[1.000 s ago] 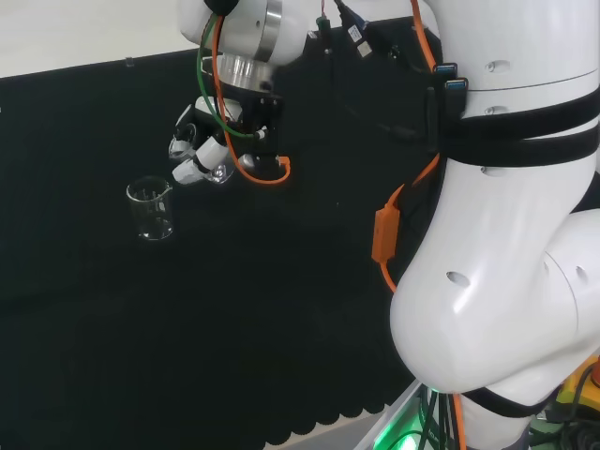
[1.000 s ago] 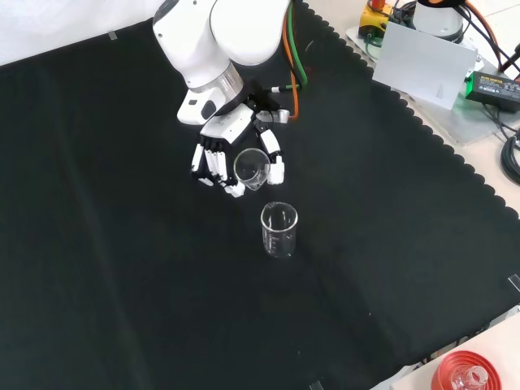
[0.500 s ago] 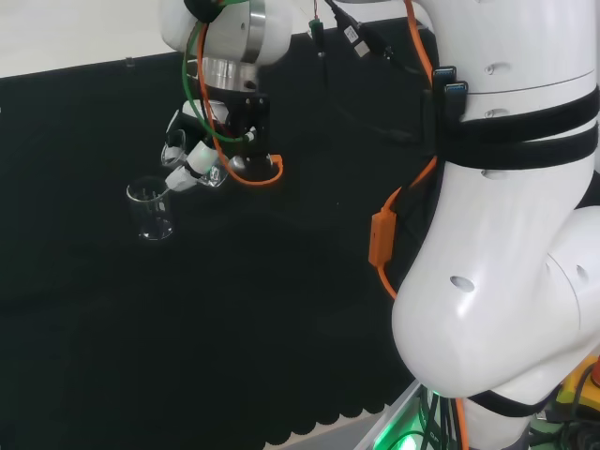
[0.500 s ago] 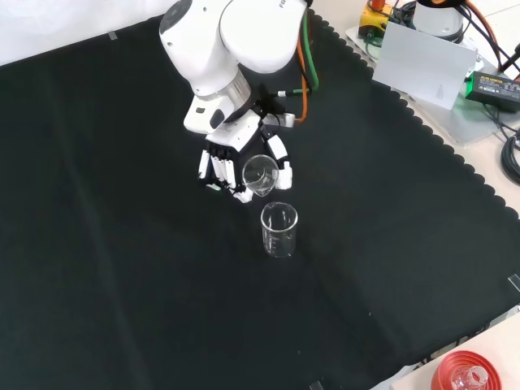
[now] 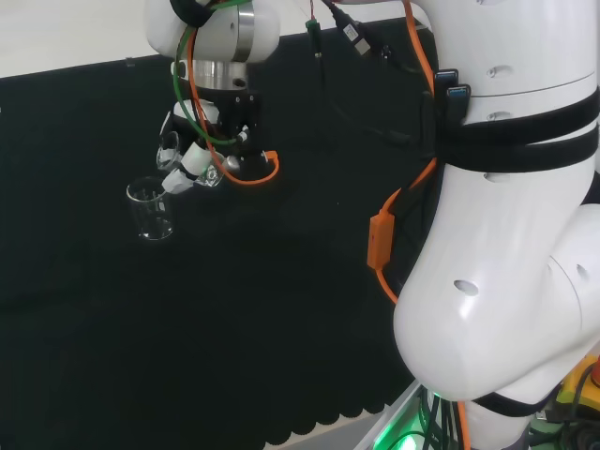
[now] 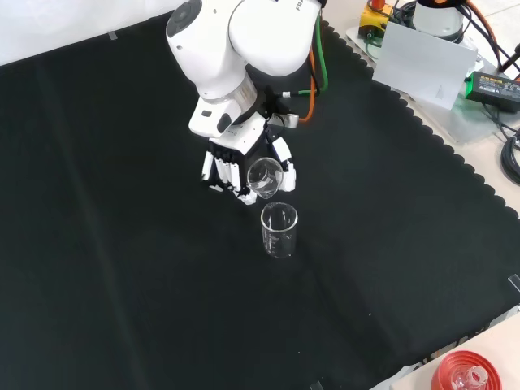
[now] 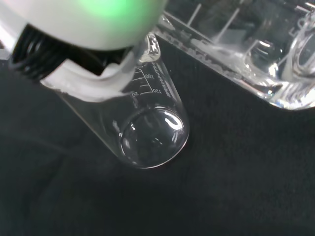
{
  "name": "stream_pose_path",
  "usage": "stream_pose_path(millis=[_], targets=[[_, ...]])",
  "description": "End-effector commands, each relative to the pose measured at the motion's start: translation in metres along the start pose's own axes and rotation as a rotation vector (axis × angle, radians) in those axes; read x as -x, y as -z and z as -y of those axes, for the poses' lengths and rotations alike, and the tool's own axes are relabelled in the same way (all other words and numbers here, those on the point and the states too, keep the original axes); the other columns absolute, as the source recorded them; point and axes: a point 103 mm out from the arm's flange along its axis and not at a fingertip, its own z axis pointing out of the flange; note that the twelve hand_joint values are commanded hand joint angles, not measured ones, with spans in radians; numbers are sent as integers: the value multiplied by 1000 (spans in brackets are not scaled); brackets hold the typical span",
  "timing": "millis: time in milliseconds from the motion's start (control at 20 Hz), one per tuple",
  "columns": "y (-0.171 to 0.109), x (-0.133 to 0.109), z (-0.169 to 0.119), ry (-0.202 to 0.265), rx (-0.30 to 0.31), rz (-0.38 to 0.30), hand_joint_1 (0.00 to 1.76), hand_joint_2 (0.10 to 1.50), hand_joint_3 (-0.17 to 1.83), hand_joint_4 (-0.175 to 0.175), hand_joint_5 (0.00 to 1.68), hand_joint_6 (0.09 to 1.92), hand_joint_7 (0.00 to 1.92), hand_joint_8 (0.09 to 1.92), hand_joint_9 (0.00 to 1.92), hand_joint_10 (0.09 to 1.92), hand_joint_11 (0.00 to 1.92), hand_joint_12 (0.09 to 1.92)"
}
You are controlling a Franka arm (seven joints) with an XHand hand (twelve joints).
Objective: Pour the water from the handheld beaker into the one on the table.
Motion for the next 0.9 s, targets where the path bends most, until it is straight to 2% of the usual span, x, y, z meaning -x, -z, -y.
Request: stream_pose_path(millis=[50, 600, 900], targets=[[2, -4, 1, -3, -6, 39, 1313, 489, 849, 32, 1351, 583, 1668, 87, 1139, 464, 552, 1248], [4, -10, -2, -3, -46, 129, 1315, 482, 859, 24, 1353, 579, 1676, 87, 1157, 451, 579, 1227], [3, -12, -3, -20, -61, 167, 1315, 480, 862, 23, 1354, 578, 1678, 87, 1159, 449, 586, 1225]])
